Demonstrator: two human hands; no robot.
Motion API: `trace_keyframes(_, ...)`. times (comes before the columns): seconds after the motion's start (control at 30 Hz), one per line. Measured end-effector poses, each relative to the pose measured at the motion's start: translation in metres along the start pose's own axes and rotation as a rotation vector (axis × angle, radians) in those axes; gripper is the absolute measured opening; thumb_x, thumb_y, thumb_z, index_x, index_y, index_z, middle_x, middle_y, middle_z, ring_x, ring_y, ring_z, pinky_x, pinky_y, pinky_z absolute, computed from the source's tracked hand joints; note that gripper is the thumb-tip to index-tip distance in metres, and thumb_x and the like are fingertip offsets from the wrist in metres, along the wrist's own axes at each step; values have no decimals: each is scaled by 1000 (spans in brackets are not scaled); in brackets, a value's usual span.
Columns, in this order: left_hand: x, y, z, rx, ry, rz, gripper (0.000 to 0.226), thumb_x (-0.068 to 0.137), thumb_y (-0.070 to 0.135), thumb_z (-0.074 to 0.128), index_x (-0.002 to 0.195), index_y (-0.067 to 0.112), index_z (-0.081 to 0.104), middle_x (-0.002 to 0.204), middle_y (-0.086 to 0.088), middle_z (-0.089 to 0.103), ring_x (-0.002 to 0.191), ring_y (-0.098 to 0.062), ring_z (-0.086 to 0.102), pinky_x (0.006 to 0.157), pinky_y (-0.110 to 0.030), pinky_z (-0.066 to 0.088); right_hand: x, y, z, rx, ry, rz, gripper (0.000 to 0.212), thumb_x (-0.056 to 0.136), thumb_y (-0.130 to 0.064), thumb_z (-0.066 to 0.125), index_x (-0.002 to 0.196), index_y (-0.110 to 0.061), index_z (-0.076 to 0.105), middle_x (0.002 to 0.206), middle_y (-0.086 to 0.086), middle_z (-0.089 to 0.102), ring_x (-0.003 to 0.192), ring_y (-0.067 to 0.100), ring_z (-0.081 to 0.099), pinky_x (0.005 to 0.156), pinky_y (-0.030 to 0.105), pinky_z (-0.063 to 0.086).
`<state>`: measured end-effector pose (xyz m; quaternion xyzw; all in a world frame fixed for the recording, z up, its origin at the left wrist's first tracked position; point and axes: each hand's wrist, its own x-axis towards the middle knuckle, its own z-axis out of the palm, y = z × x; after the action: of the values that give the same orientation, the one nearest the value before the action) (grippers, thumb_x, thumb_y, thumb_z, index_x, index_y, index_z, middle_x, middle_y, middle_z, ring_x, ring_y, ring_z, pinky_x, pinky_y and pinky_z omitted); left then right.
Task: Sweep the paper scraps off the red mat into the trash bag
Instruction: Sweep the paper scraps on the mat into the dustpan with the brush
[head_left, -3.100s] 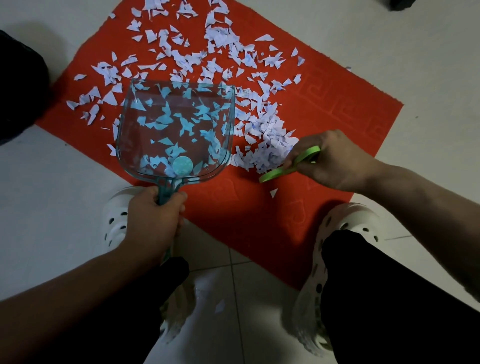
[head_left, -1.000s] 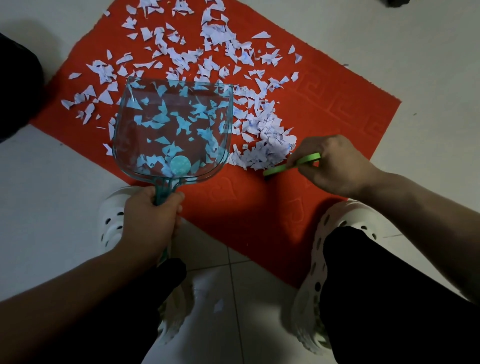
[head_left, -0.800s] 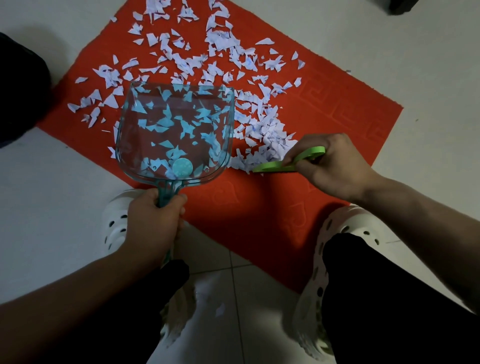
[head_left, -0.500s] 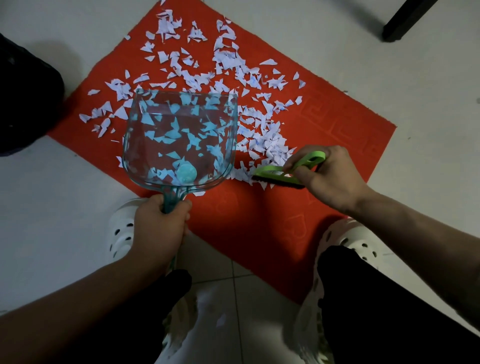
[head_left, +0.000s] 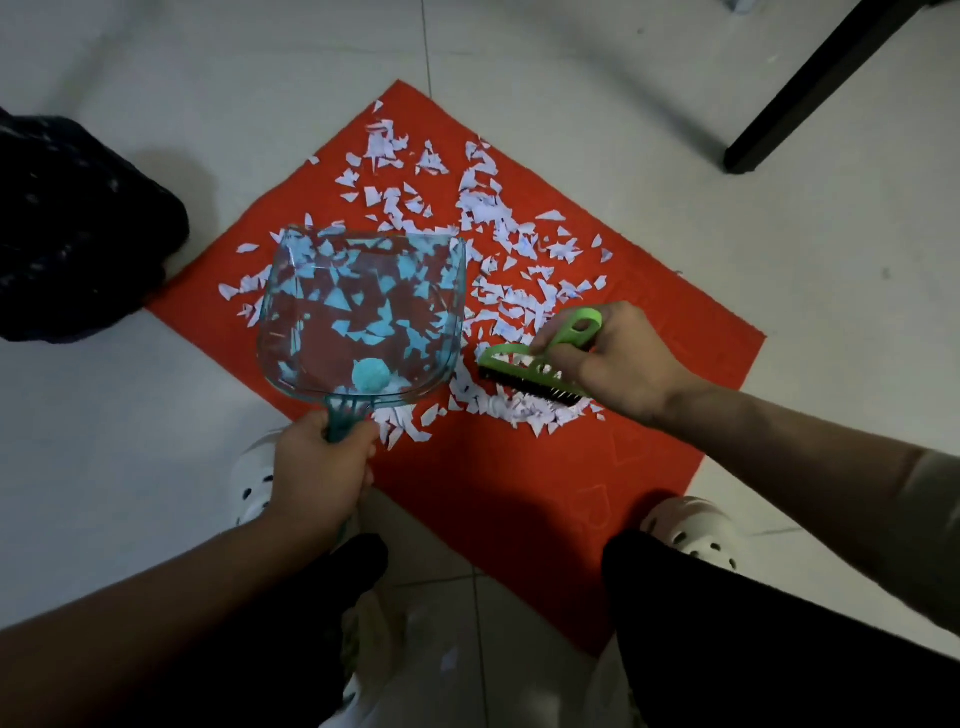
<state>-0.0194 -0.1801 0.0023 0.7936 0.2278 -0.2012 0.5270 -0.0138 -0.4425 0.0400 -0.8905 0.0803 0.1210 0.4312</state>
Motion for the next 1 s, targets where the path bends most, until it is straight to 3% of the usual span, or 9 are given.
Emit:
trace_keyframes(0.07, -1, 11, -12, -8, -24, 3, 19, 89, 11, 61, 77, -2, 54, 54, -12, 49, 30, -9, 43, 33, -21, 36, 1, -19, -10, -25, -24, -4, 18, 88, -3, 57, 87, -13, 72, 78, 0, 70, 68, 19, 65, 57, 33, 51)
trace_keyframes(0.17, -1, 29, -30, 22, -65, 9, 20, 88, 10, 61, 73, 0, 54, 54, -10, 50, 30, -8, 43, 31, -17, 34, 4, -52, -23, -89, -61, -8, 18, 89, -5, 54, 92, -12, 71, 78, 5, 71, 64, 17, 70, 60, 30, 56)
trace_keyframes(0.3, -5, 46, -52, 3, -133, 4, 21, 88, 13, 62, 71, 4, 55, 55, -8, 51, 42, -16, 46, 39, -24, 38, 6, -102, -36, -298, -83, -28, 13, 92, -12, 58, 98, -11, 70, 79, -3, 71, 62, 5, 68, 58, 15, 53)
trace_keyframes(0.5, -28, 74, -81, -53, -245, 12, 15, 89, 9, 62, 75, 6, 57, 58, -6, 51, 44, -15, 45, 39, -23, 38, -10, -165, -51, -493, -133, -26, 17, 94, -22, 57, 97, -10, 69, 82, 5, 72, 68, 12, 70, 70, 36, 60)
trace_keyframes(0.6, -30, 79, -86, -30, -227, 53, 13, 88, 10, 62, 76, 5, 58, 59, -7, 52, 44, -16, 47, 40, -25, 39, -11, -178, -54, -527, -142, -70, 15, 94, -21, 57, 95, -10, 68, 83, 5, 72, 69, 13, 70, 72, 40, 59)
trace_keyframes(0.77, -23, 76, -68, -22, -182, 11, 15, 90, 13, 62, 77, 7, 58, 60, -6, 51, 46, -15, 46, 39, -24, 39, -3, -138, -56, -410, -24, -40, 14, 95, -16, 54, 101, -14, 66, 84, 2, 70, 64, 14, 70, 65, 30, 59)
trace_keyframes(0.9, -7, 75, -44, 10, -144, -2, 16, 90, 13, 61, 76, 8, 55, 60, -6, 50, 43, -13, 45, 36, -22, 37, 24, -76, -62, -322, 131, 82, 18, 95, -15, 48, 99, -18, 65, 84, 3, 68, 74, 23, 70, 72, 36, 57)
trace_keyframes(1.0, 9, 74, -22, 31, -112, 4, 15, 90, 14, 60, 78, 6, 55, 62, -7, 52, 44, -14, 46, 37, -24, 39, 45, -28, -64, -243, 286, 186, 19, 96, -19, 45, 101, -15, 63, 80, 11, 68, 74, 27, 67, 69, 36, 55)
